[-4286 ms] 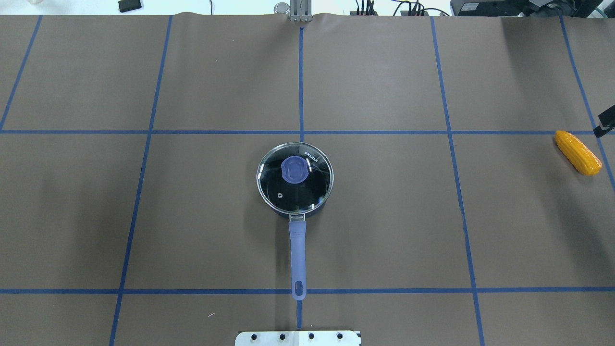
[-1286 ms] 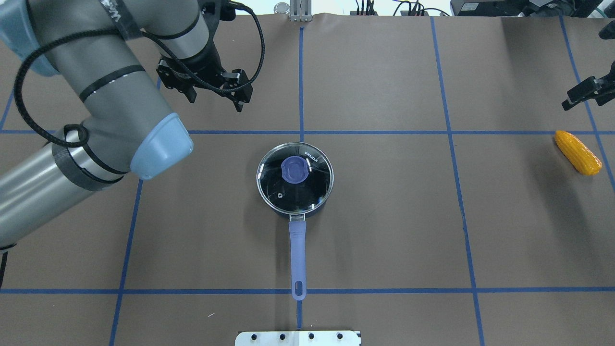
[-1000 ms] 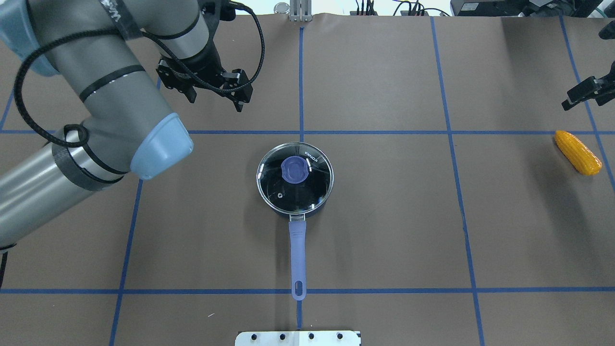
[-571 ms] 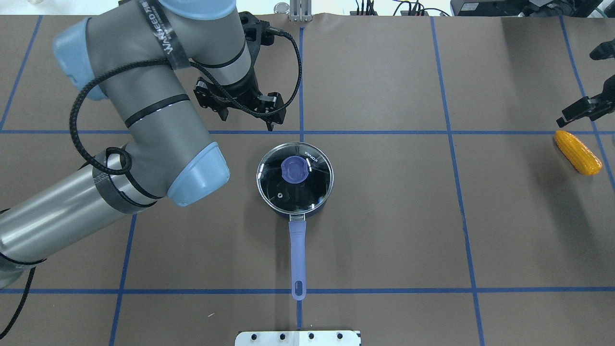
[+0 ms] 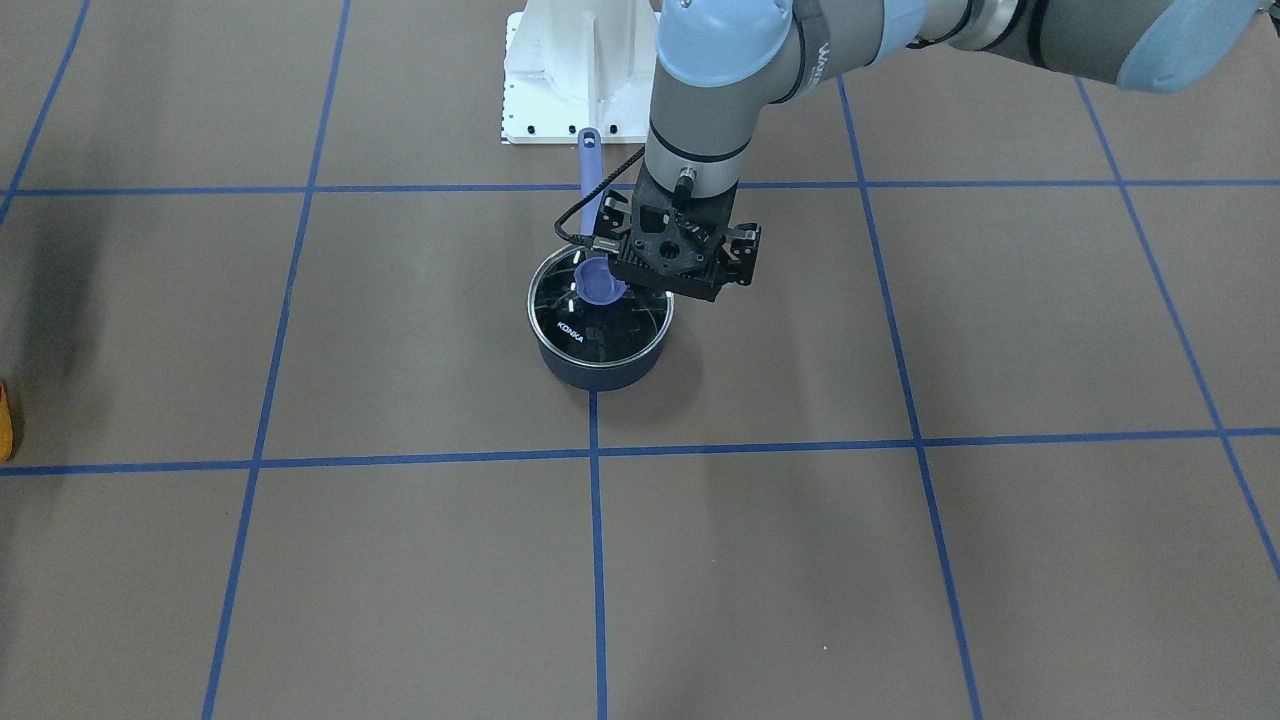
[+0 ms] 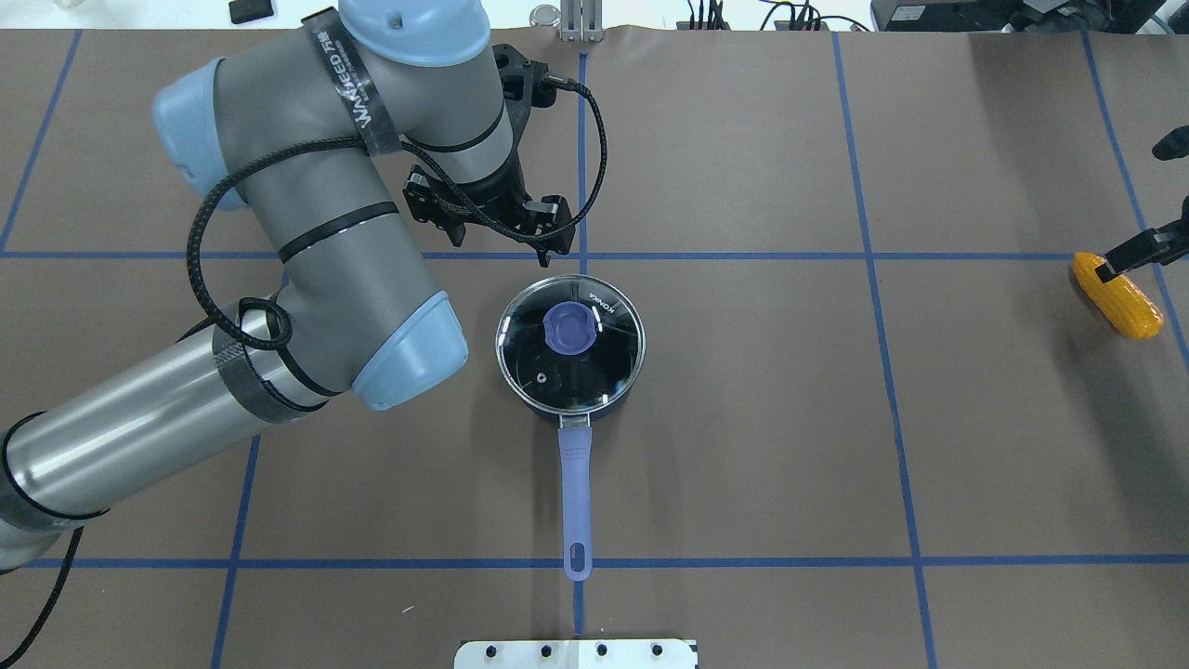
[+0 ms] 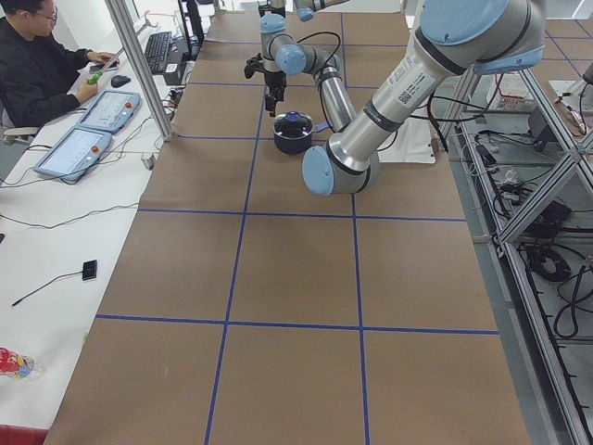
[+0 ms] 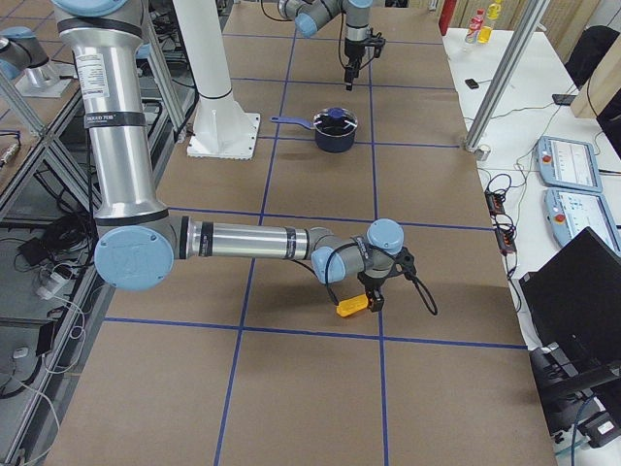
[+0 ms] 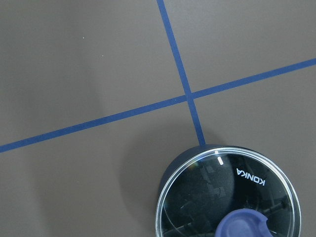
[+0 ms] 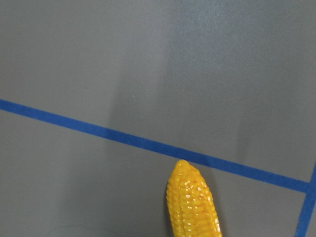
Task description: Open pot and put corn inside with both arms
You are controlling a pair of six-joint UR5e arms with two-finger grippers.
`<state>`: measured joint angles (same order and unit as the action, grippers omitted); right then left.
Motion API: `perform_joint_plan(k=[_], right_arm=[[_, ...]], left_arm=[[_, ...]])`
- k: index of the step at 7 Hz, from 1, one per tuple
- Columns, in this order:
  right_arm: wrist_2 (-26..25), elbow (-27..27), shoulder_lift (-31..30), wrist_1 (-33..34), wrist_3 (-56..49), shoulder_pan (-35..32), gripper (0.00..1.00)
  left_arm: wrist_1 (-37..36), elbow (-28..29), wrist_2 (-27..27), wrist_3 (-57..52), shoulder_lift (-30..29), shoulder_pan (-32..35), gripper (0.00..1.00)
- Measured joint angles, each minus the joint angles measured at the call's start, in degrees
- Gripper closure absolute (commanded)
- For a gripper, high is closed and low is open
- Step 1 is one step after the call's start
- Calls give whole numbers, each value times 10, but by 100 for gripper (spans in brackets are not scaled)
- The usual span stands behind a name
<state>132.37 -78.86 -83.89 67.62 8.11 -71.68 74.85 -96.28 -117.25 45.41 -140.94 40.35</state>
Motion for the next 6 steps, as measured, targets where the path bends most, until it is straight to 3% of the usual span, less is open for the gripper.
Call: perform_joint_plan(k=[6], right_arm=[[-27,14,-2,0,-41,36,9]], left_arm=[[0,0,0,0,3,0,1]])
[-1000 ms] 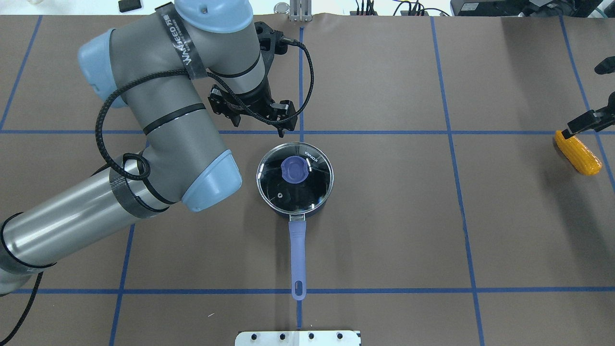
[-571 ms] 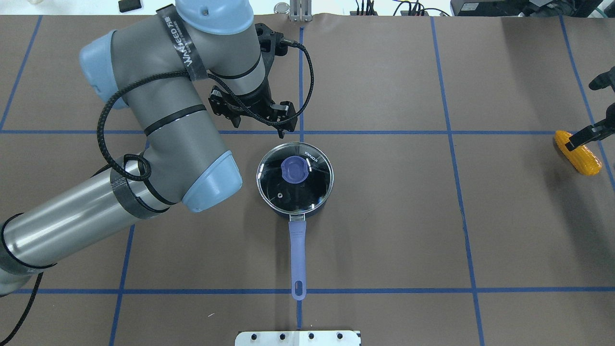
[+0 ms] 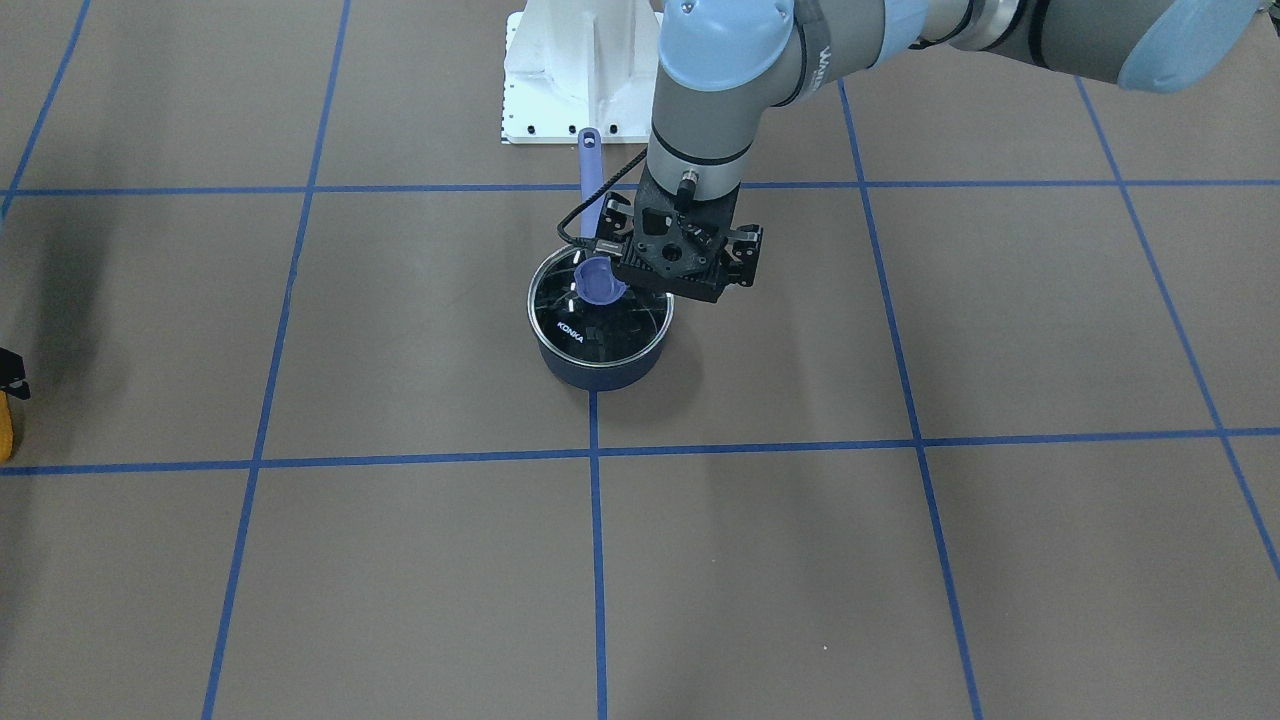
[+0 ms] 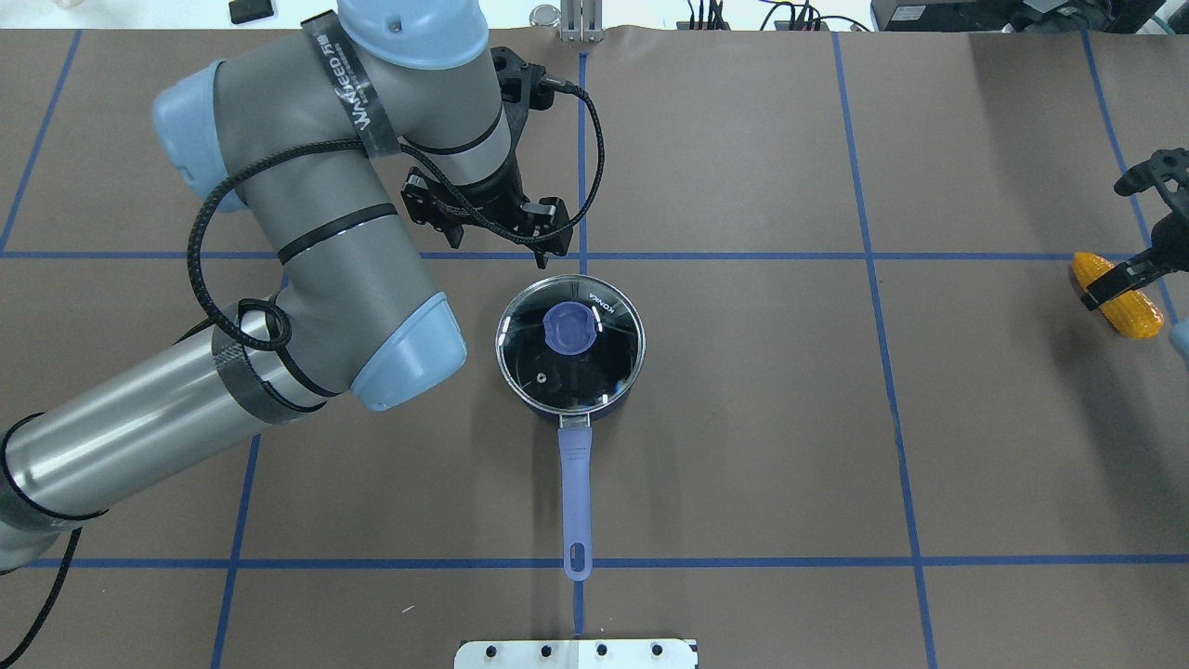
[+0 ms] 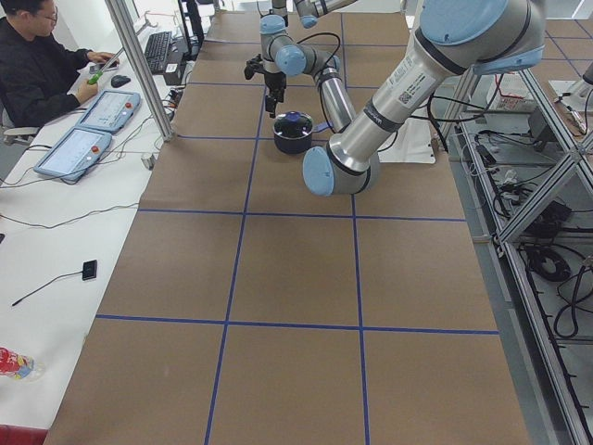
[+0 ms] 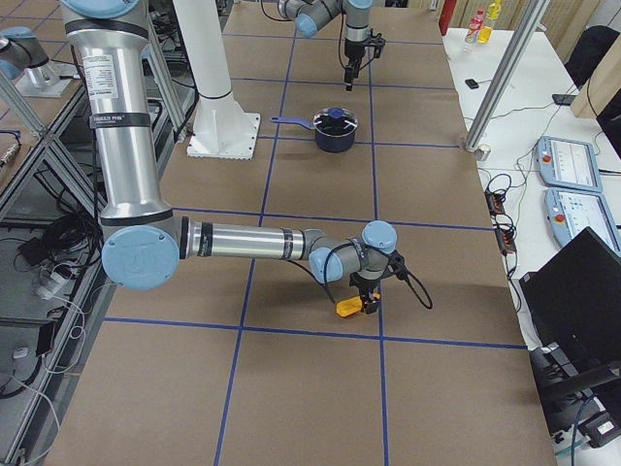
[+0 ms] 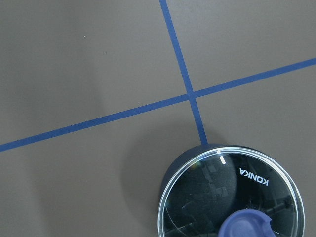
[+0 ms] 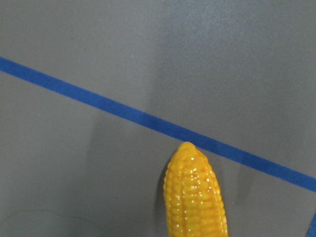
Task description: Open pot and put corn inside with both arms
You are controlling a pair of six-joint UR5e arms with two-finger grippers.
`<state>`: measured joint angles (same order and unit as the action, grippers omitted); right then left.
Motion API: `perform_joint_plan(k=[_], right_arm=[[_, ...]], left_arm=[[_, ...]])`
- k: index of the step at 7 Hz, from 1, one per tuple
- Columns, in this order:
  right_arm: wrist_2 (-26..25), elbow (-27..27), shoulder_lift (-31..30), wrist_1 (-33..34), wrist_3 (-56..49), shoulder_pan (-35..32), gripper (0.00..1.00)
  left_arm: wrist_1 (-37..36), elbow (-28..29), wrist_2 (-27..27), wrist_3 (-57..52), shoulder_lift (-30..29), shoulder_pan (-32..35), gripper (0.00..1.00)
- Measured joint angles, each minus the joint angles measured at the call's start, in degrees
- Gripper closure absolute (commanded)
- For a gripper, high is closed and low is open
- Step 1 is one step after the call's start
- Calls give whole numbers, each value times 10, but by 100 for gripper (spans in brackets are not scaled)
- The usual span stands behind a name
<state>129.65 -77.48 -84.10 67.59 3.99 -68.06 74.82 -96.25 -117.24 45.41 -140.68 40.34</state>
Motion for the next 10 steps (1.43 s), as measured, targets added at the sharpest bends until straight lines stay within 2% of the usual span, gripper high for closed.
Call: perform_joint_plan(k=[1,2,4,5,10], right_arm=[[0,4,0,0,-10,0,14],[0,5,-3,0,-18,0,28],[1,6,-10,-1,-37,0,63],[0,6,-13,-1,-44,0,74],[-7,-11,-3,2,-69,-1,77]], left_arm=[[0,0,0,0,0,0,1],[0,-1,0,0,0,0,1],[0,-1,0,0,1,0,1],[0,-2,0,0,2,0,1],[3,-2,0,-2,6,0,1]])
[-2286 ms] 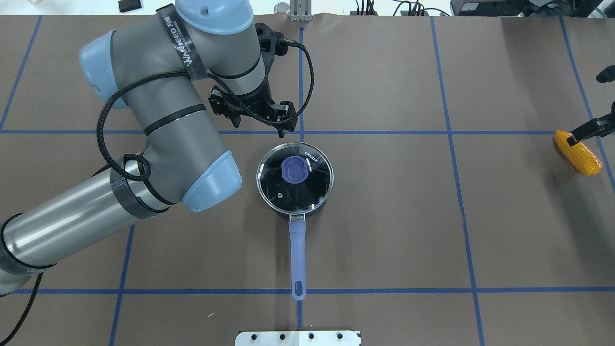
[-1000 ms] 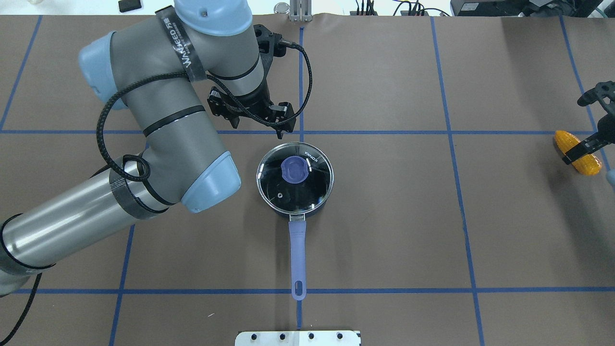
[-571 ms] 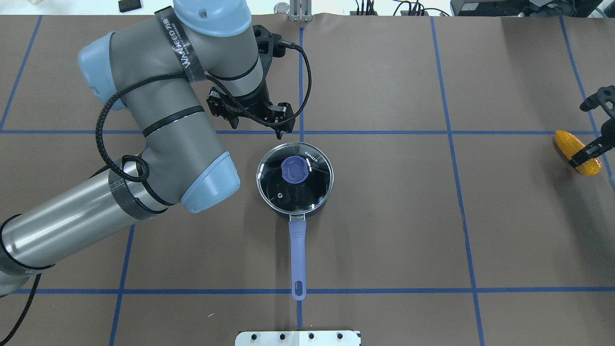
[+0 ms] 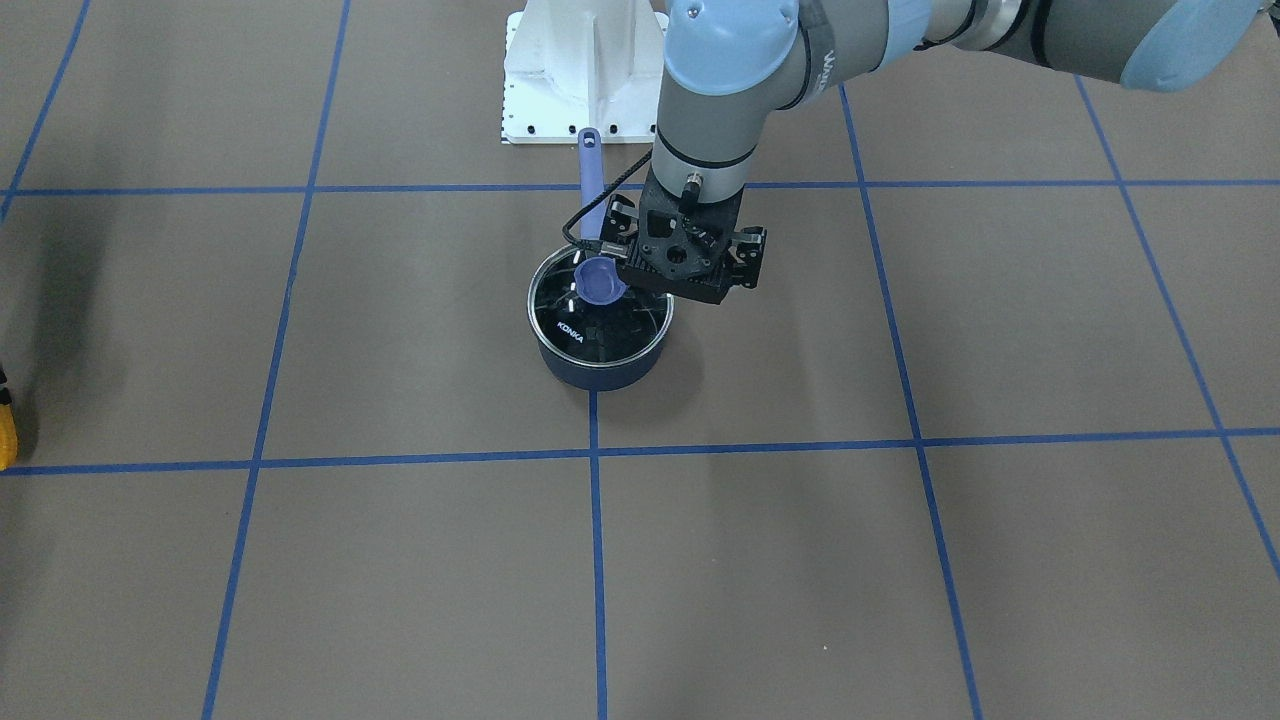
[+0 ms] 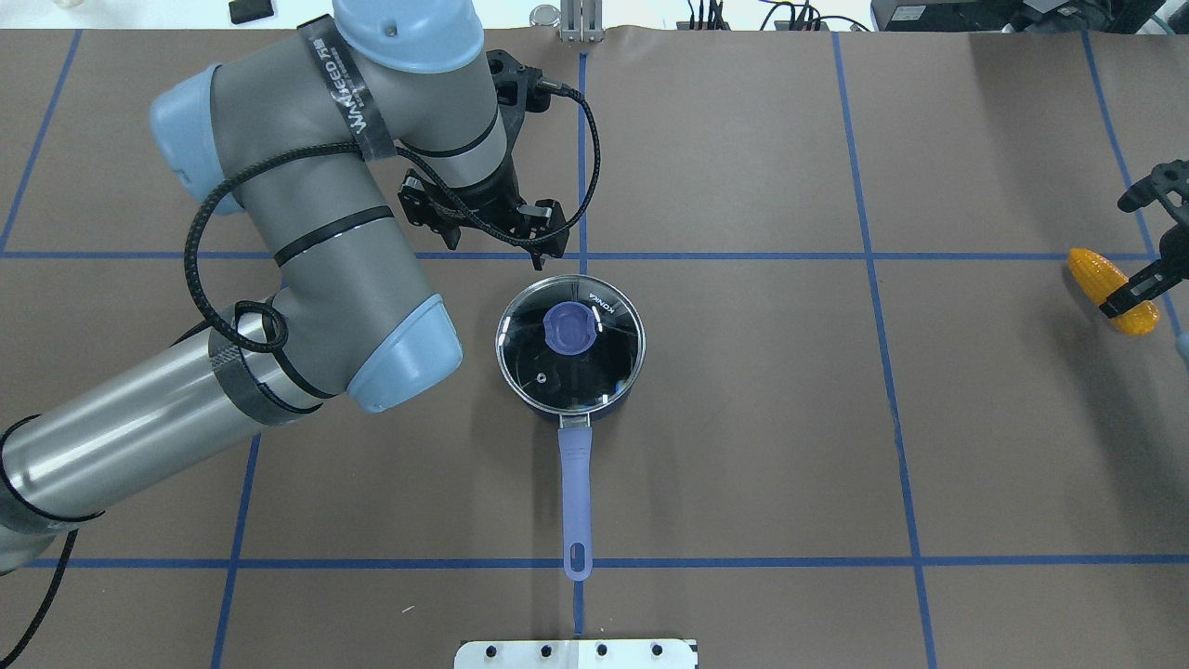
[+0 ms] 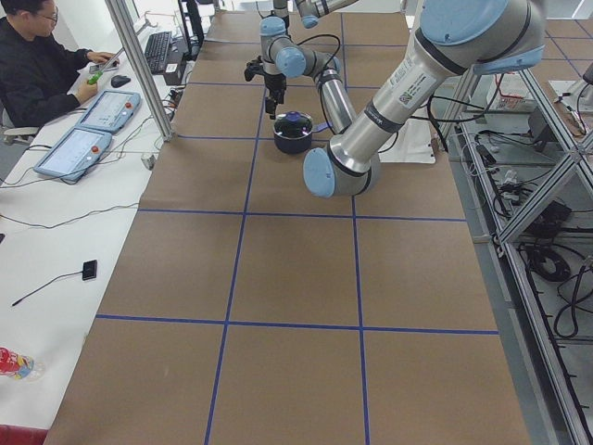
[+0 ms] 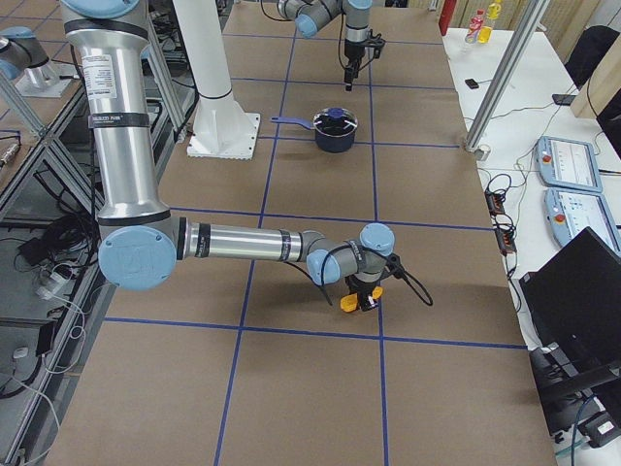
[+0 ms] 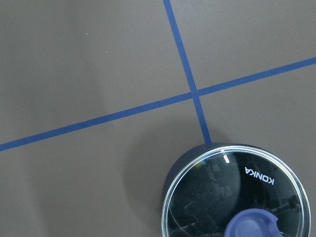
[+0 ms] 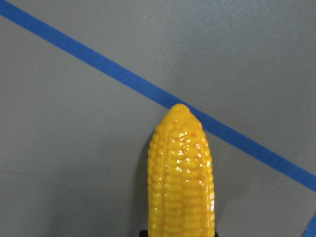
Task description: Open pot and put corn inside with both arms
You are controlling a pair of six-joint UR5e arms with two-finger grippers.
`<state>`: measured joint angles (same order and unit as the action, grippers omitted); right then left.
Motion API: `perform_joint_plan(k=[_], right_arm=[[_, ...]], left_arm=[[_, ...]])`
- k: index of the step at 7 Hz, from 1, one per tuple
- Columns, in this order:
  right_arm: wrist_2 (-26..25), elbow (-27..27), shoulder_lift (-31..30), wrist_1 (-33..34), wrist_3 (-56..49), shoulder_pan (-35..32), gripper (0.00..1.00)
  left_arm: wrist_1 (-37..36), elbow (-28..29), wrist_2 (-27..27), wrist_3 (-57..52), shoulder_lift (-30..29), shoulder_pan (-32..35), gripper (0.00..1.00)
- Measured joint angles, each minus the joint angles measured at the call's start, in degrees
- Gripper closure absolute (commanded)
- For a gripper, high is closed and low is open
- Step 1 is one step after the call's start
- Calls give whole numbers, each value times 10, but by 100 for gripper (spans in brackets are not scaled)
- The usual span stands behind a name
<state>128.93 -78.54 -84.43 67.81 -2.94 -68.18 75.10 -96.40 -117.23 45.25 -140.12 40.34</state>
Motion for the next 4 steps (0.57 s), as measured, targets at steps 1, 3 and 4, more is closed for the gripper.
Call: perform_joint_plan(k=[1,3,4], right_arm=[[1,-6,6,3,1,-1,77],[5,-20,37,36,6,-4,77],[5,-43,55,81,7,-5,77]], left_arm=[[-1,0,0,2,0,0,1],[-1,1,1,17,-2,-17,1],[0,4,1,20,-4,-28,1]])
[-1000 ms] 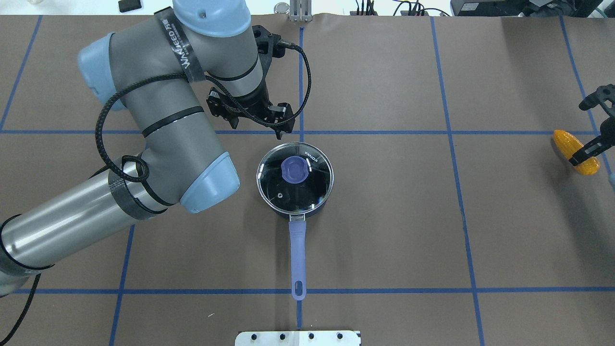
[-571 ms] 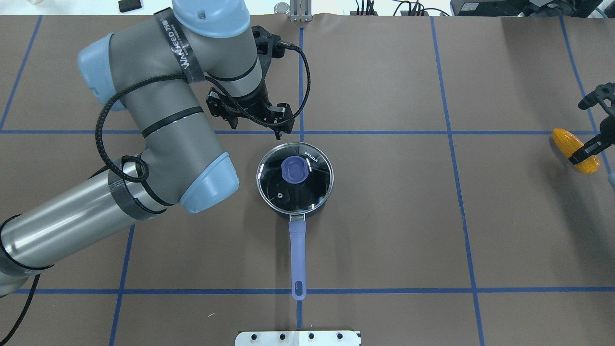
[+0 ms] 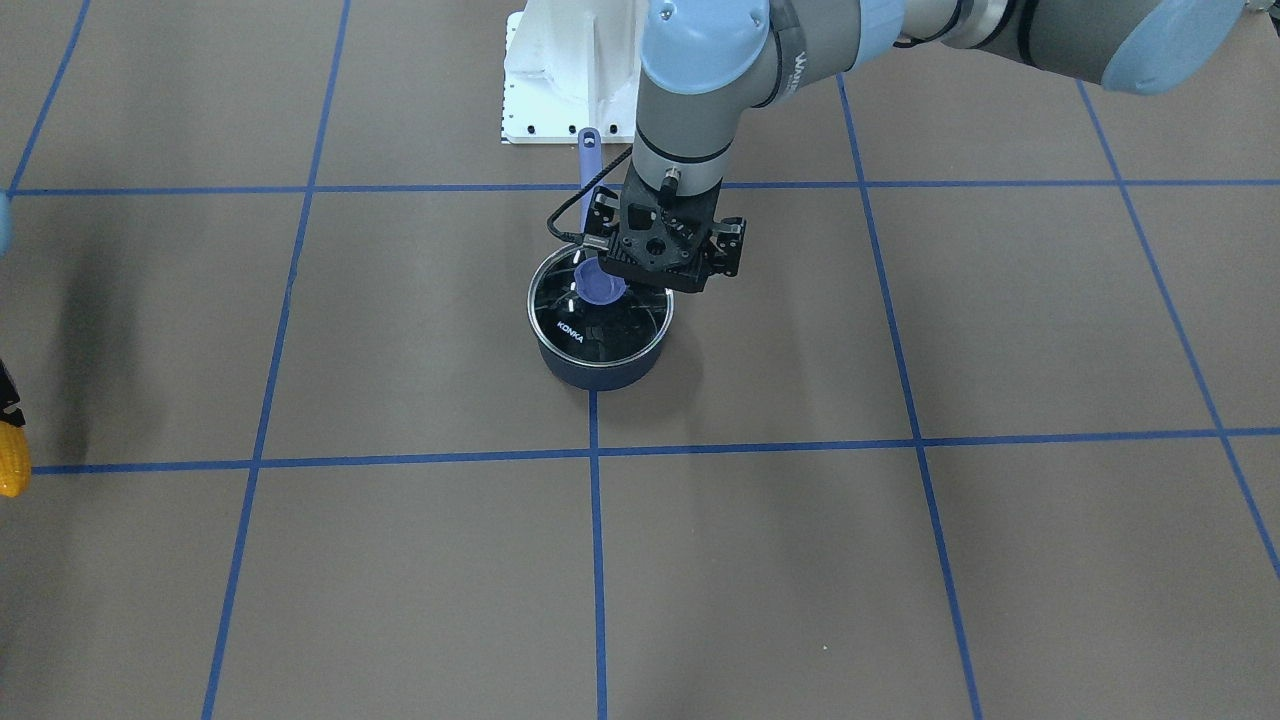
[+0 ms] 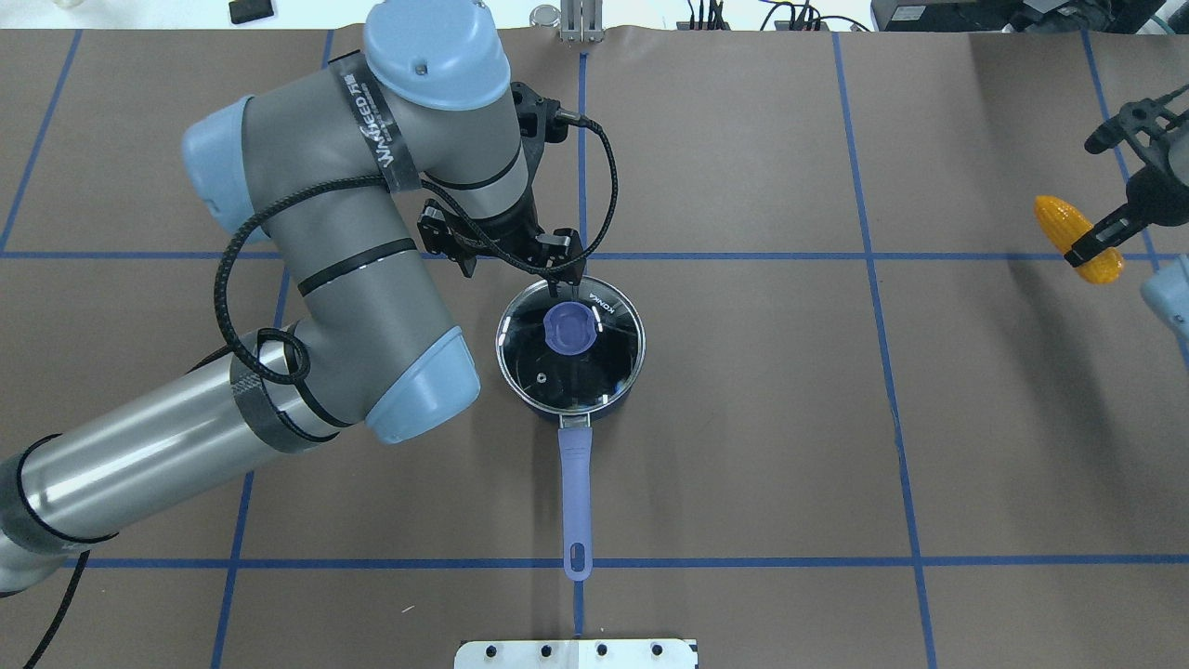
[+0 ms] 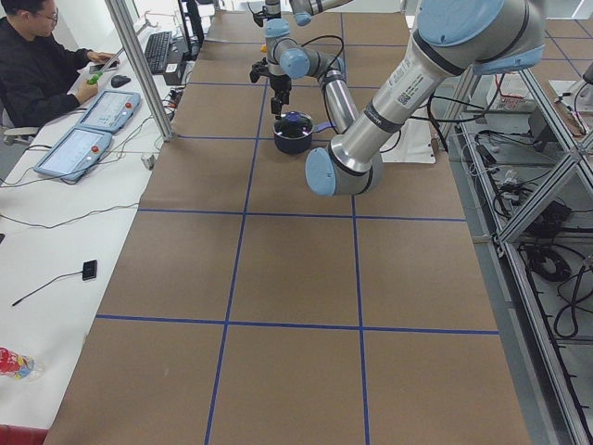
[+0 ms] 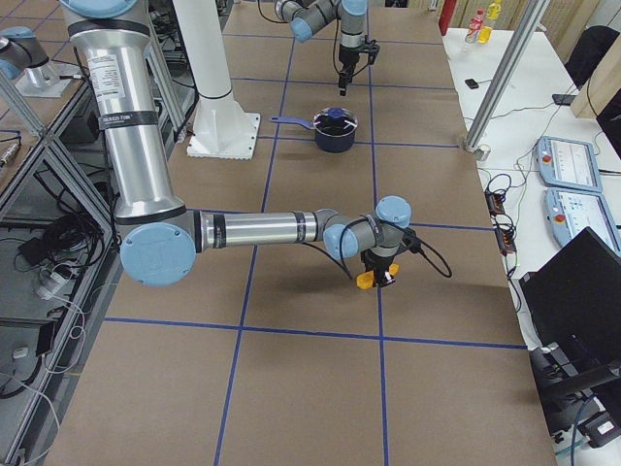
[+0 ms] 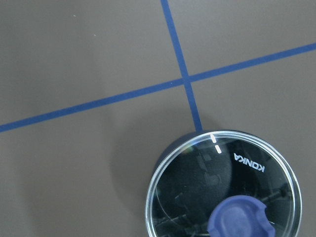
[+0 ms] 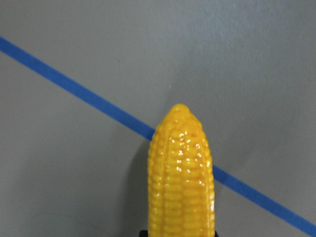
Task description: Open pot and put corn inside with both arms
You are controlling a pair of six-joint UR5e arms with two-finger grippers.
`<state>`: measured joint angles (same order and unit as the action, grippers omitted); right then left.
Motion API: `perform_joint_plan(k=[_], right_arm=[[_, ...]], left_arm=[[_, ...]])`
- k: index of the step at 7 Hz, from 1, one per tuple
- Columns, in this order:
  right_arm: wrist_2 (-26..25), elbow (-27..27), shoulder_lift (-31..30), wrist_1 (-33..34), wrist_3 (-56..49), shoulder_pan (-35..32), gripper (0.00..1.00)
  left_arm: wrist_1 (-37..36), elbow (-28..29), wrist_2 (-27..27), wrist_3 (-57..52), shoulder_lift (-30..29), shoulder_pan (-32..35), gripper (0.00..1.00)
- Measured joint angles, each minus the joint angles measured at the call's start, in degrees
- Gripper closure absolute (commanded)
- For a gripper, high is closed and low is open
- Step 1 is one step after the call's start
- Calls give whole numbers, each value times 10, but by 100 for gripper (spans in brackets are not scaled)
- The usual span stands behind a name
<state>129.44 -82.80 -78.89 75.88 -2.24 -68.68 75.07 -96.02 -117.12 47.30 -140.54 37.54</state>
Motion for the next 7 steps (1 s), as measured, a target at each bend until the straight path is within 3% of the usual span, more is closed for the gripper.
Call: perform_joint_plan(k=[3,7], right_arm=[[0,-73,32,119,1,0,77],[-1,-83,42,137,2,1,77]], left_arm=[[20,48,0,-3,-24,-15,1],[49,75,0,11,-32,-36,1]])
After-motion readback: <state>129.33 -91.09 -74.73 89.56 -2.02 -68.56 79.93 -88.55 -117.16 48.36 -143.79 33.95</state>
